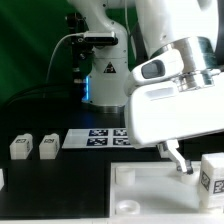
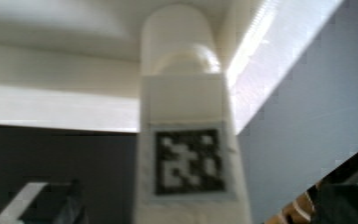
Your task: Assemble one leg
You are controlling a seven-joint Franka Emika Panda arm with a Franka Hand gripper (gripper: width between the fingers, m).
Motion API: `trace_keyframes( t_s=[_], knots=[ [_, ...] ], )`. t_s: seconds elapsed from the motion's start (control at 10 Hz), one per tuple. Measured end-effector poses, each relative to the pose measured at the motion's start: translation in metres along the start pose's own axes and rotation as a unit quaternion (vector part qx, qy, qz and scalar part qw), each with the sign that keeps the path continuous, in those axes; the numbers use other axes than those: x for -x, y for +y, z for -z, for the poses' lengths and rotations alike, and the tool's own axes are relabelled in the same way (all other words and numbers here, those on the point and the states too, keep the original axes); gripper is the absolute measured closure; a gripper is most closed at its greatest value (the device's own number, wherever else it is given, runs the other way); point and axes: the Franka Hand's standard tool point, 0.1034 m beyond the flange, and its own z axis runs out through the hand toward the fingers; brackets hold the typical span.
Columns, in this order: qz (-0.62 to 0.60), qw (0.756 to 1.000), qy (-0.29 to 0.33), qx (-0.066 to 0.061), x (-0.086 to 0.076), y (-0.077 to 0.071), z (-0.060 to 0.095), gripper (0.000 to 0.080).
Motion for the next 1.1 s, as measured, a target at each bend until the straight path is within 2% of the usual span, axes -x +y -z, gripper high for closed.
trace_keyframes(
  t_s=[0.1,0.2,0.3,0.5,0.6,0.7,0.8,0.9,1.1],
  knots=[
    [-0.022,0.999,-0.046,-0.009,-0.011,-0.008,0.003,0.015],
    [-0.033,0.998,-0.048,-0.004,-0.02,-0.004,0.004,0.015],
    [-0.038,0.996,-0.084,-0.01,-0.015,-0.002,0.001,0.015],
    [-0.042,0.975,-0.214,-0.036,-0.008,0.004,0.003,0.015],
    [-0.045,0.969,-0.241,-0.042,-0.008,0.007,0.002,0.015],
    [-0.041,0.951,-0.303,-0.055,0.001,0.007,0.004,0.015],
    [-0.04,0.939,-0.335,-0.062,0.001,0.009,0.002,0.015],
    [-0.041,0.946,-0.316,-0.058,-0.006,0.011,-0.002,0.015],
    [-0.041,0.945,-0.318,-0.059,-0.004,0.01,-0.002,0.015]
  ],
)
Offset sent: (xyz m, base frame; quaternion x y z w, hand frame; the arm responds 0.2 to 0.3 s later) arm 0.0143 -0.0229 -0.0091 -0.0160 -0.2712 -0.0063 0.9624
